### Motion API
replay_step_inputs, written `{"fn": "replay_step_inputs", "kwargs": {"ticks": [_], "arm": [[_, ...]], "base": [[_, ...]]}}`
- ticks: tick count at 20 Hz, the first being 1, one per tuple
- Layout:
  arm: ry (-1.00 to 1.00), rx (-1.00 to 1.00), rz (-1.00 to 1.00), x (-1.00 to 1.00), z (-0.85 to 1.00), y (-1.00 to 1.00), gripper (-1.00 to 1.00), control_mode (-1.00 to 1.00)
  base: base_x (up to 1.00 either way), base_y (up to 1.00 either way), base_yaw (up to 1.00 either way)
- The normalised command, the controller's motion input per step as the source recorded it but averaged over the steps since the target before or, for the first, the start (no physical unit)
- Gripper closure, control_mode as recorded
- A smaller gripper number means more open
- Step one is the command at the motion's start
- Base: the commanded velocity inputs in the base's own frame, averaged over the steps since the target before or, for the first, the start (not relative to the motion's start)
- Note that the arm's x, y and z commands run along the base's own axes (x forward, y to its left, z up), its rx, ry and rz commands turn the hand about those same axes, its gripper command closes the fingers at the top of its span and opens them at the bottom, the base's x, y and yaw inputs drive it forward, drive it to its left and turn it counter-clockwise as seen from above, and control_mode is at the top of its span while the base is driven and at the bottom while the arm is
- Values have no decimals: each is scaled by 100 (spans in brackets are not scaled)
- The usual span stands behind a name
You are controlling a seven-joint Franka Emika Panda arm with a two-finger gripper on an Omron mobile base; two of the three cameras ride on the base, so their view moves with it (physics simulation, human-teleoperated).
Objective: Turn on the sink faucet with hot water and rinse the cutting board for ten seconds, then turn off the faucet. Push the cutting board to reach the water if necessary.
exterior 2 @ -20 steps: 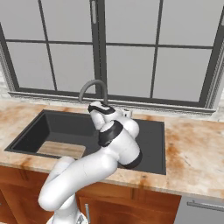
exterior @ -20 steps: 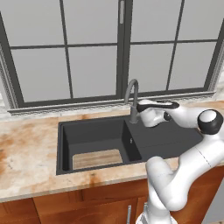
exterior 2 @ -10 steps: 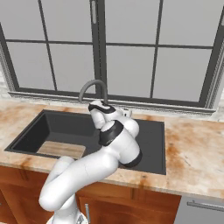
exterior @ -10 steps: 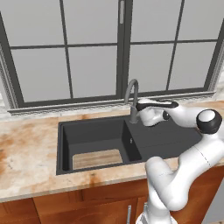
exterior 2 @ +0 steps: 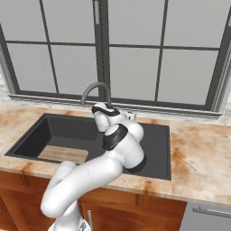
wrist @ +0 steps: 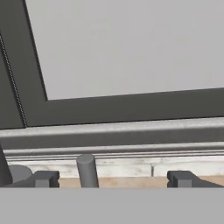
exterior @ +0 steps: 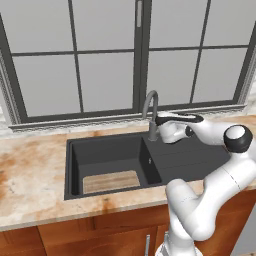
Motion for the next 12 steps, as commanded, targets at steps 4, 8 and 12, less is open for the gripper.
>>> {"fn": "replay_step_inputs", "kwargs": {"ticks": [4,8,12], "arm": [[0,0,0,1,0,0,-100,-100],[0,0,0,0,0,0,-100,-100],[0,0,0,0,0,0,-100,-100]], "base": [[0,0,0],[0,0,0],[0,0,0]]}}
